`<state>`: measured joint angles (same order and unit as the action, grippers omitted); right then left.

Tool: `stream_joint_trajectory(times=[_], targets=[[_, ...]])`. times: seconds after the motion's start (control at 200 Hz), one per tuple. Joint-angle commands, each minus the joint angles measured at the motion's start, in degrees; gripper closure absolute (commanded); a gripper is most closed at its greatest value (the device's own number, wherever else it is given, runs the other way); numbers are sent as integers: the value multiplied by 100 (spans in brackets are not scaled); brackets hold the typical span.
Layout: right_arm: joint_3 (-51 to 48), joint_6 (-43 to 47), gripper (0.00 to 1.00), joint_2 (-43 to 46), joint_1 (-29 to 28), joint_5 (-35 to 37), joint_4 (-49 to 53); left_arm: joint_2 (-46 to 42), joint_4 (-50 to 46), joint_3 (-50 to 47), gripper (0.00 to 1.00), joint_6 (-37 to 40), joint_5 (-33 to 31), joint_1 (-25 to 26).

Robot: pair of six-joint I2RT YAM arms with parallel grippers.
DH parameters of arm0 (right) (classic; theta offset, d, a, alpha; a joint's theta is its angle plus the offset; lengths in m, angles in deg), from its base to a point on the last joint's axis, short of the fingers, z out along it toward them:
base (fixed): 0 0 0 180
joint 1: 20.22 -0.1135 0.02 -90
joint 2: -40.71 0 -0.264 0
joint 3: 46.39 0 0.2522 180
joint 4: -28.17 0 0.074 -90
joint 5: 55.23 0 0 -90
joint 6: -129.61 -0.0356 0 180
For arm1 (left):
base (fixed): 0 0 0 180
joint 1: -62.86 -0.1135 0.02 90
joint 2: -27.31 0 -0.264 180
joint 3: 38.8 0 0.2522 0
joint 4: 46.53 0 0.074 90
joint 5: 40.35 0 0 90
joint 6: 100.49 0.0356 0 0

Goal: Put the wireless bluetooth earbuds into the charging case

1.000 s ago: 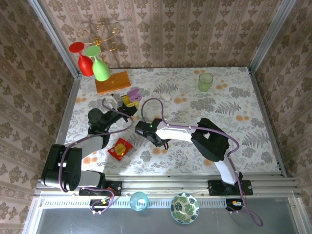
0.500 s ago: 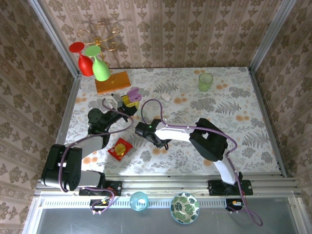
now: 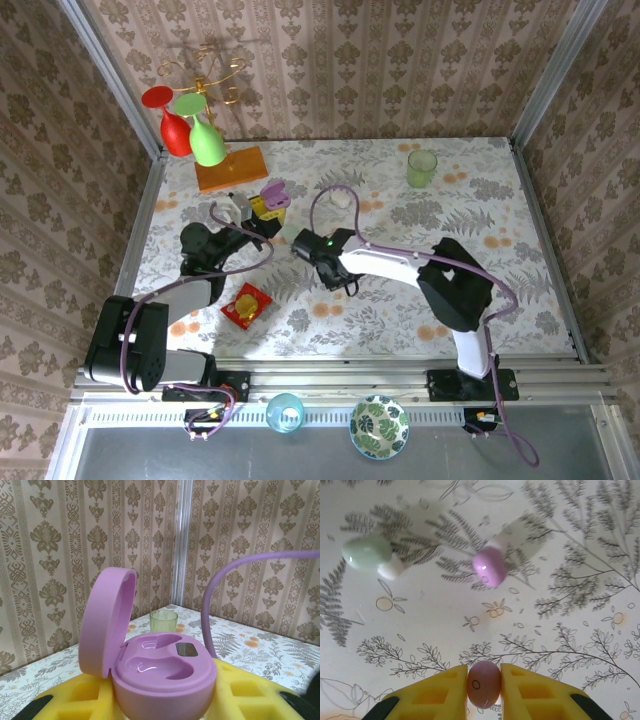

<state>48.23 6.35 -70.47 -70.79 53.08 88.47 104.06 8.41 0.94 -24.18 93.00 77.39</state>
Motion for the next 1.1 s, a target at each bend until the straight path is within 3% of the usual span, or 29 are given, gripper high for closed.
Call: stream_joint_trajectory(times=[0.0, 0.195, 0.535, 0.89, 1.095], targets=[[-349, -530, 78, 470, 278, -823, -383, -7, 109, -14, 81, 16, 139, 11], [-1083, -901, 79, 1157, 854, -1930, -1204, 59, 11, 45, 81, 45, 263, 118], [-1138, -651, 79, 1994, 1179, -2171, -1094, 346, -9, 198, 81, 30, 672, 391], [-1372, 718, 78, 3279, 1181, -3326, -2536, 585, 169, 294, 82, -109, 1143, 594], [-1171, 1194, 78, 3332, 1185, -4066, -3160, 615, 169, 414, 82, -233, 1691, 704]])
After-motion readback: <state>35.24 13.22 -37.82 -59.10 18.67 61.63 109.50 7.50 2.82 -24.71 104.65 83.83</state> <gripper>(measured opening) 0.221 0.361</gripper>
